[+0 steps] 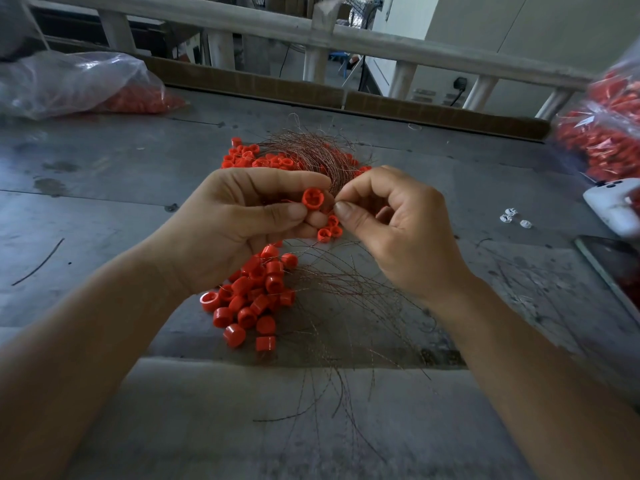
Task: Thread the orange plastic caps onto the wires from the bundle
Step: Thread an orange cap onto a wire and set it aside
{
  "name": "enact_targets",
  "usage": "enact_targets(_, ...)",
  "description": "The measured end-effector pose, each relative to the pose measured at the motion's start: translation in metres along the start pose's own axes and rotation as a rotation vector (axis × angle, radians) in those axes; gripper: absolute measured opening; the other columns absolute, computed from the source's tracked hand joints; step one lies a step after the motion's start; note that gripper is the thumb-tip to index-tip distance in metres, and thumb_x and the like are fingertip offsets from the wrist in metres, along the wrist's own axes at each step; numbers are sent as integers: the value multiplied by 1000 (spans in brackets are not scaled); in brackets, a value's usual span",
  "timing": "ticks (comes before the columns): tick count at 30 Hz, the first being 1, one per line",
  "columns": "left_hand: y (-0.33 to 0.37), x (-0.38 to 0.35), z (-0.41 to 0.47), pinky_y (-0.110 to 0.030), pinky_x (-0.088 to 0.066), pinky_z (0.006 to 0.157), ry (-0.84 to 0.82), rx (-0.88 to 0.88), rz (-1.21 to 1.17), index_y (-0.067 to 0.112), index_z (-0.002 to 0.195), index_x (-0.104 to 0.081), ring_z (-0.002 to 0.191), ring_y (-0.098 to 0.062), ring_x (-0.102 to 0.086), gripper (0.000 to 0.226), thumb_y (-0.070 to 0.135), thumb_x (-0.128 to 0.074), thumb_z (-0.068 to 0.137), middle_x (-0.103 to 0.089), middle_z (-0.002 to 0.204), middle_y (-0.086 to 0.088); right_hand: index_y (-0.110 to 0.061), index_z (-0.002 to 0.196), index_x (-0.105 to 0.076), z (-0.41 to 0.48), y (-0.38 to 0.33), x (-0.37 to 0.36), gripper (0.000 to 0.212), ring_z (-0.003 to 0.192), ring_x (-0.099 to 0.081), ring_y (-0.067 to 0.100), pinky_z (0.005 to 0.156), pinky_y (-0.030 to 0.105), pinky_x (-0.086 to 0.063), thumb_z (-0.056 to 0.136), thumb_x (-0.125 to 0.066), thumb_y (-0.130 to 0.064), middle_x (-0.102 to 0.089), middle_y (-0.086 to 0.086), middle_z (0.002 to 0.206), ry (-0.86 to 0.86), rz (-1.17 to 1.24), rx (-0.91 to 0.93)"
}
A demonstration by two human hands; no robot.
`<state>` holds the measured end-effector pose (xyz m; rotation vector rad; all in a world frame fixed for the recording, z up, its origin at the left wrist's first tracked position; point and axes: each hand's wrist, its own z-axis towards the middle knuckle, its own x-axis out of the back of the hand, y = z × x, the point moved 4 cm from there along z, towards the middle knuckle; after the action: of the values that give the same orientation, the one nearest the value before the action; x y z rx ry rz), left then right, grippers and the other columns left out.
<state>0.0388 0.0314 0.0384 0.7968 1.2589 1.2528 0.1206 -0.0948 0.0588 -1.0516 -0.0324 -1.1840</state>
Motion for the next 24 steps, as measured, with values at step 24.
enact_targets(24, 2, 0, 1, -18, -54, 63, 14, -86, -24, 14, 83, -75, 70, -10, -68, 26, 10, -65, 60, -72, 82, -4, -20, 79, -56, 1, 1, 1, 24, 52, -49, -1, 48, 9, -37, 80, -60, 4, -53, -9, 62, -61, 319, -162)
